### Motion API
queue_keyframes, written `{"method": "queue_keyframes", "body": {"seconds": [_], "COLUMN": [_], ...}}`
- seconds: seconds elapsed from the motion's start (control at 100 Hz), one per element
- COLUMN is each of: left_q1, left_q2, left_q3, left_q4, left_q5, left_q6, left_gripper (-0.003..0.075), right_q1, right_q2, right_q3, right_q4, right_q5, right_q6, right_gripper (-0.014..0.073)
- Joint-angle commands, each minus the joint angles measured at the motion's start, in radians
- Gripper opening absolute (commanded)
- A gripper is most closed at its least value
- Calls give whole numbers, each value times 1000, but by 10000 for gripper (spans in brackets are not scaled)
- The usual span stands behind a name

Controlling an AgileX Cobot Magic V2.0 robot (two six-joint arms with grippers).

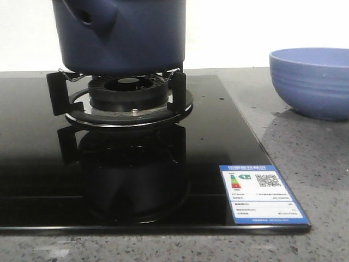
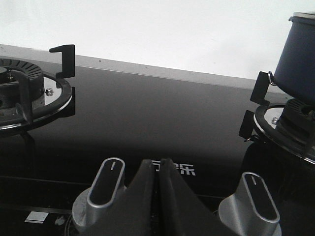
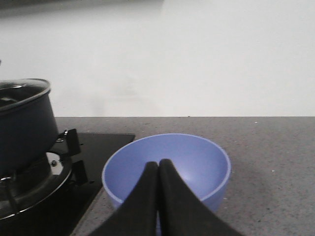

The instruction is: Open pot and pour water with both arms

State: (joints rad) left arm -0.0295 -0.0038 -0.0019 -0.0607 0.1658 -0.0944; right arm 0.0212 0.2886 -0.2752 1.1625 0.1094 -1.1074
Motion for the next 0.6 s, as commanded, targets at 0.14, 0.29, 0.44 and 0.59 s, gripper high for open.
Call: {"method": "queue_keyframes", "body": {"seconds": [0.14, 0.29, 0.44, 0.59], "left_q1": [2, 2, 2, 2], "left_q2": [-29, -29, -29, -29], "left_q3": [34, 34, 34, 34], "left_q4": [-11, -11, -11, -11], "left_q5": [-72, -72, -72, -72], "left_q6": [-10, -10, -10, -10], "left_gripper": [-20, -20, -20, -20], "right_q1": [2, 2, 2, -6], "right_q2": [7, -29, -129, -272], "right_q3": [2, 84, 216, 307], "right_q4": [-774, -1042, -1069, -1089], "right_q5": [-97, -109, -200, -124], "right_q6": [740, 984, 1002, 1015], "right_gripper": [-62, -62, -62, -62]}}
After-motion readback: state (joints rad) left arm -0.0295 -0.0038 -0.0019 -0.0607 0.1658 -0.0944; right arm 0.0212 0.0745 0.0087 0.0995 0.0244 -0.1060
